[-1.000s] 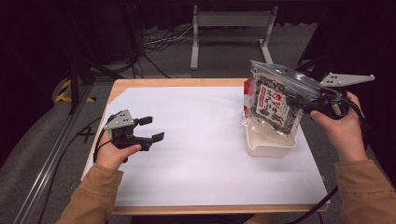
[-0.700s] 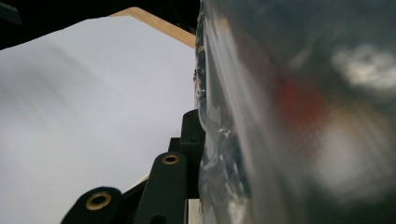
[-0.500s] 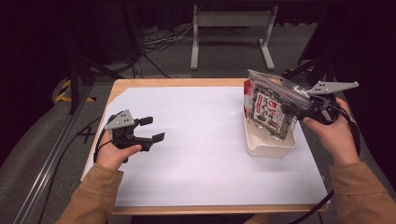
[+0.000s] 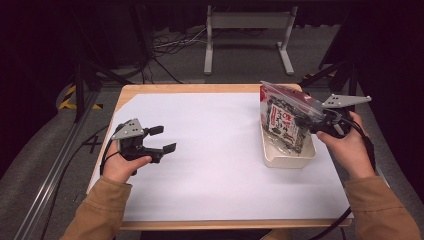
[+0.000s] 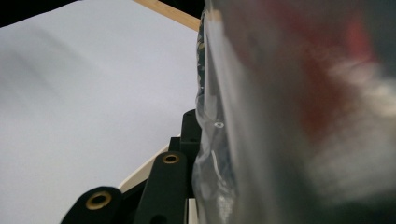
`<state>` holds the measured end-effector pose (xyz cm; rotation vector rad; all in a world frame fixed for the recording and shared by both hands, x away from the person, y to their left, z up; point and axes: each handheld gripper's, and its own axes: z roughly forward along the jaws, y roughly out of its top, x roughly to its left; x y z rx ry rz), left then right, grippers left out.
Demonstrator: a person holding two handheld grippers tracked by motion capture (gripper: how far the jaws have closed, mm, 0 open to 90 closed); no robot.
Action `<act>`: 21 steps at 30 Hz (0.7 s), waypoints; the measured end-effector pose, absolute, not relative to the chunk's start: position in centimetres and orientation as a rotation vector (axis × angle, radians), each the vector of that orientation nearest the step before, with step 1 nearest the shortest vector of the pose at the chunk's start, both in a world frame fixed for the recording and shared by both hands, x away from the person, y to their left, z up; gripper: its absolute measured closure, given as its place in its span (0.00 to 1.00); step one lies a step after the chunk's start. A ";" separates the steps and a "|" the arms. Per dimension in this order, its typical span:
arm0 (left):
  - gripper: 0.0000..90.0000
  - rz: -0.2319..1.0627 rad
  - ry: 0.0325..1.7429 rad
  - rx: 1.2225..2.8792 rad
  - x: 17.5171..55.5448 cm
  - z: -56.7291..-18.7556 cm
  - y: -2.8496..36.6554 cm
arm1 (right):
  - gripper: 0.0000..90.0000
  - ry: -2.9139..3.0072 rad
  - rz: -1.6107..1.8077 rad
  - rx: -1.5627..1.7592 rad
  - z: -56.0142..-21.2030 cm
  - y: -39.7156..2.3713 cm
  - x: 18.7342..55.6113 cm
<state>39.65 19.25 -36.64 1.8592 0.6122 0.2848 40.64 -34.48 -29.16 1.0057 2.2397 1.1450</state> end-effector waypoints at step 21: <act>0.22 0.281 0.612 1.852 39.3 -36.6 19.4 | 0.66 2.083 1.287 1.006 -30.3 -37.0 39.7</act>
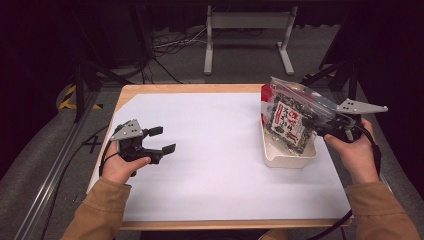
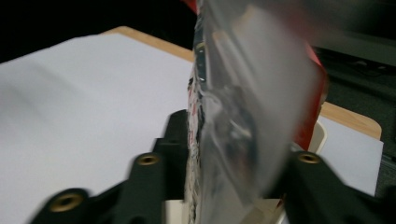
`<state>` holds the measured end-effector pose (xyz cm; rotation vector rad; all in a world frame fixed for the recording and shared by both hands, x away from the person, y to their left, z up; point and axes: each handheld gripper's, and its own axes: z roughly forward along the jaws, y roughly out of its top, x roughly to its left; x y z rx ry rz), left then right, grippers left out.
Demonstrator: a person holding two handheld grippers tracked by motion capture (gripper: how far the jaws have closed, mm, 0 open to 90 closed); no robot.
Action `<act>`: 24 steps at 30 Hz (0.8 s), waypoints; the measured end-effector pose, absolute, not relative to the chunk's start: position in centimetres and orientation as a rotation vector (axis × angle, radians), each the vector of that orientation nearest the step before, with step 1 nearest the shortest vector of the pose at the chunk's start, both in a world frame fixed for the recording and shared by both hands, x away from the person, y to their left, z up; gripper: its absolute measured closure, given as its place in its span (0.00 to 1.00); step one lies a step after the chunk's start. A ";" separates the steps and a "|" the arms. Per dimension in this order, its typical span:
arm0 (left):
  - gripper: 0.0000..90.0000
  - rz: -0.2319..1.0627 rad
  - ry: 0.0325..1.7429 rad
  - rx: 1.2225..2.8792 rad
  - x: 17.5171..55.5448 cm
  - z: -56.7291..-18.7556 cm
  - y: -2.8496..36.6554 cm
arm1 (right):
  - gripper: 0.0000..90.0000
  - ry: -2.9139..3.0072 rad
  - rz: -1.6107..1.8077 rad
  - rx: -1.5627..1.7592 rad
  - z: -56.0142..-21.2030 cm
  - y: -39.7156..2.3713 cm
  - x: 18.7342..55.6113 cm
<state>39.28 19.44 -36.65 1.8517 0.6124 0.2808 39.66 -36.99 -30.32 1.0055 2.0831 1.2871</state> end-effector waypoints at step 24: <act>0.21 0.317 0.629 1.821 35.9 -37.3 21.9 | 0.36 1.986 1.393 0.979 -33.5 -37.6 33.1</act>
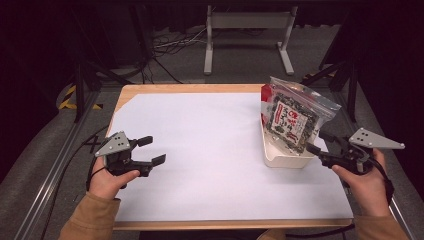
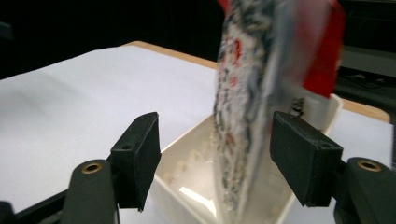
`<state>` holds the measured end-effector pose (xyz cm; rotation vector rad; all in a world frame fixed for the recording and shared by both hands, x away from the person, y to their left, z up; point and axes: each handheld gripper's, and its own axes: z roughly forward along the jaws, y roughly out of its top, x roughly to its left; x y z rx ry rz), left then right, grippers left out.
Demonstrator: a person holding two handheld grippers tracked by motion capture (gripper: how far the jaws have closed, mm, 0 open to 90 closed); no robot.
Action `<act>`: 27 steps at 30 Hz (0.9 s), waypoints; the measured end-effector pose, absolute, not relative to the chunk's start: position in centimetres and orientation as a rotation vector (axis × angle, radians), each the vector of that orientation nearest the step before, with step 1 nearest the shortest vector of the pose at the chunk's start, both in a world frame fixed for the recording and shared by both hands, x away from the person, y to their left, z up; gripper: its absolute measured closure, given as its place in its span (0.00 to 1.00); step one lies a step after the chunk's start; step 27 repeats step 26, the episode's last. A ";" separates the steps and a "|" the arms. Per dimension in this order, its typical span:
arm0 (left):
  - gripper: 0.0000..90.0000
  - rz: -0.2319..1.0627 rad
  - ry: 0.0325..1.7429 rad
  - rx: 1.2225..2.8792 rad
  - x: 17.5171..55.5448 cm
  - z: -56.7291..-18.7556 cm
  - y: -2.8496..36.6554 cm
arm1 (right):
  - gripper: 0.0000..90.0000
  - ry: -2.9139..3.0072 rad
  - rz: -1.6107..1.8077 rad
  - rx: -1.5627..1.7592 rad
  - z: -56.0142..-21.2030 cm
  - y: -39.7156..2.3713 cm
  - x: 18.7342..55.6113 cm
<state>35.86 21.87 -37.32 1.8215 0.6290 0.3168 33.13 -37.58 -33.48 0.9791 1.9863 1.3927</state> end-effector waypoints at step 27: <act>0.21 0.335 0.629 1.788 33.5 -38.0 23.6 | 0.37 2.036 1.357 0.935 -36.5 -34.8 31.3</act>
